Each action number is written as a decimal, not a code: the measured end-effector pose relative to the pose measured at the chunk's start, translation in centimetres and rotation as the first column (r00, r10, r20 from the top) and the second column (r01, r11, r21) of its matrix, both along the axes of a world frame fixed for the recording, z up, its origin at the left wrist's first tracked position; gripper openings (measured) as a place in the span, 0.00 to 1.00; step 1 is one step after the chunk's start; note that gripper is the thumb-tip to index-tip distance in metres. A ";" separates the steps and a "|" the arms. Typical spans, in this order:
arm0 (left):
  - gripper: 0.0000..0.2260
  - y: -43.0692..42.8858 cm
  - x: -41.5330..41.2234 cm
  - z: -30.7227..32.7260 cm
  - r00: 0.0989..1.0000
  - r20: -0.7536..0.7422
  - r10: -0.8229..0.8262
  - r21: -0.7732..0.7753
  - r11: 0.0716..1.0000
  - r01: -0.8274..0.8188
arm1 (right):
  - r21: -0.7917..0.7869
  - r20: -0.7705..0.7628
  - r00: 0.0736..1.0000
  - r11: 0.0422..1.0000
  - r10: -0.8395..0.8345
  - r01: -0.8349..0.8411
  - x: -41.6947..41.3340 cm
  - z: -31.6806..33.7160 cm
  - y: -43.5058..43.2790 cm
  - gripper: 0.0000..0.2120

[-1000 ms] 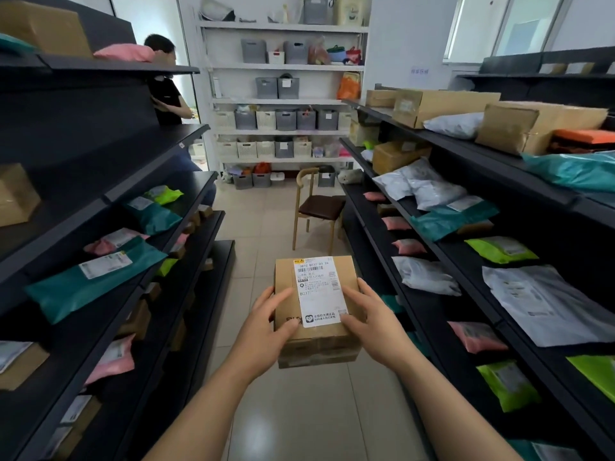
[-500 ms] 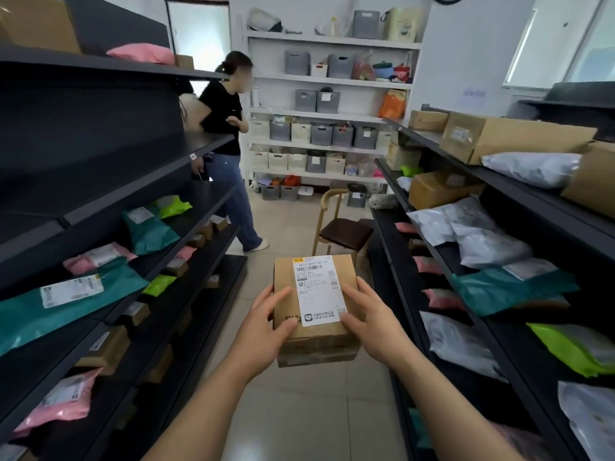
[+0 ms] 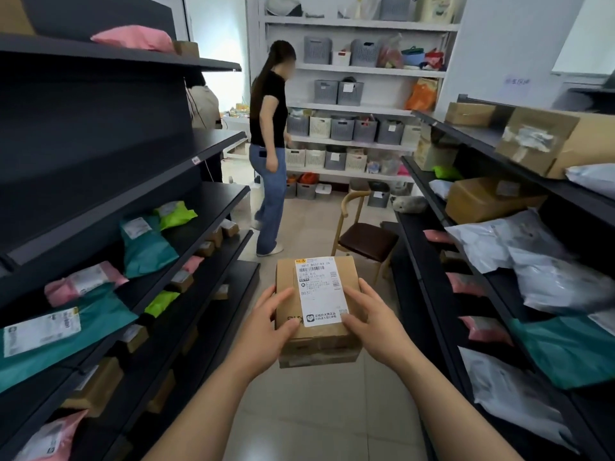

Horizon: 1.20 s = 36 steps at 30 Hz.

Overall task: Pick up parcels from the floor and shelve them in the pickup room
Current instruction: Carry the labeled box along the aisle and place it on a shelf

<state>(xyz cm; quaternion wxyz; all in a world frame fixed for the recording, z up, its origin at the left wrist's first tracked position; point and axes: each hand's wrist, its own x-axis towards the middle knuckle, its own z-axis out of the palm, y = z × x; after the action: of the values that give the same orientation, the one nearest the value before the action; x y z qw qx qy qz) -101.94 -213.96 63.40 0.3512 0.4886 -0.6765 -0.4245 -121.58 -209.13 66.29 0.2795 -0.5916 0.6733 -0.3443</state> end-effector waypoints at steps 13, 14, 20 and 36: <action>0.25 -21.3 1.0 2.1 0.998 0.053 -0.046 -0.070 0.996 0.050 | -0.052 0.039 0.998 0.997 -0.049 0.051 1.0 0.8 -20.6 0.27; 0.25 -22.4 0.9 1.9 0.997 0.056 -0.047 -0.065 0.997 0.051 | -0.046 0.039 0.998 0.998 -0.049 0.051 1.0 0.5 -21.8 0.27; 0.25 -27.9 0.7 0.7 0.996 0.087 -0.025 -0.034 0.999 0.029 | -0.027 0.031 0.999 0.999 -0.019 0.020 0.4 -0.7 -27.7 0.26; 0.25 -44.8 -5.4 1.0 0.974 0.025 0.224 -0.068 0.973 -0.222 | -0.012 0.015 0.976 0.976 0.218 -0.218 -6.5 0.8 -49.1 0.26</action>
<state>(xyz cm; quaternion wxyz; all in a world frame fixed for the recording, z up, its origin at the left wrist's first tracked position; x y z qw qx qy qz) -107.34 -258.74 64.45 0.4013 0.5565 -0.6365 -0.3523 -128.03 -258.27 67.05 0.3180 -0.6605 0.6004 -0.3195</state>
